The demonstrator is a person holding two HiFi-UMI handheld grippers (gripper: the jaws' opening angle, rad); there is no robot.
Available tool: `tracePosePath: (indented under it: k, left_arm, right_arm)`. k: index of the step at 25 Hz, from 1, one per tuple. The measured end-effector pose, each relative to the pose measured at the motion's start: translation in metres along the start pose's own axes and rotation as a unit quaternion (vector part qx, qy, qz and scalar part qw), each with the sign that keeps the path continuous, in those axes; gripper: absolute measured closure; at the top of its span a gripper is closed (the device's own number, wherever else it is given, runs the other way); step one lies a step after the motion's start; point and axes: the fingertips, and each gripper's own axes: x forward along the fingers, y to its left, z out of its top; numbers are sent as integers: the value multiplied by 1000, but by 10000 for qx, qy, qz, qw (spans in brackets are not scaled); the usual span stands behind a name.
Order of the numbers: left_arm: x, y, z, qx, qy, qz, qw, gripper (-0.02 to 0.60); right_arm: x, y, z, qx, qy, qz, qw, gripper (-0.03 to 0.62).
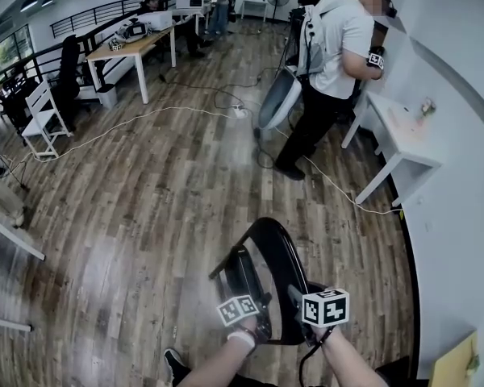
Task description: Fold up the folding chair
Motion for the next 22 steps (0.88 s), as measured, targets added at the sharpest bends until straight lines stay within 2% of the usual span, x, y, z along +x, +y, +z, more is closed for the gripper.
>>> tracePosePath:
  k: [5,12,17,22]
  left_arm:
    - [4,-3,-1,-91,5,-109,9999,252]
    - [-3,-4,-4,272,259,-542,9978,253]
    - [-43,9,8,587,242,-524,9966,253]
    - [-104,2,34,836,-70,-660,9943,255]
  right_arm:
    - [-1,-7,0,-15,29,-101,9999,468]
    - [3,-9,1,24,-12,-7,10000,468]
    - [-1,-21,0,-14,13,-89,10000,468]
    - [-3,-37,-3,78,0,-62,10000,468]
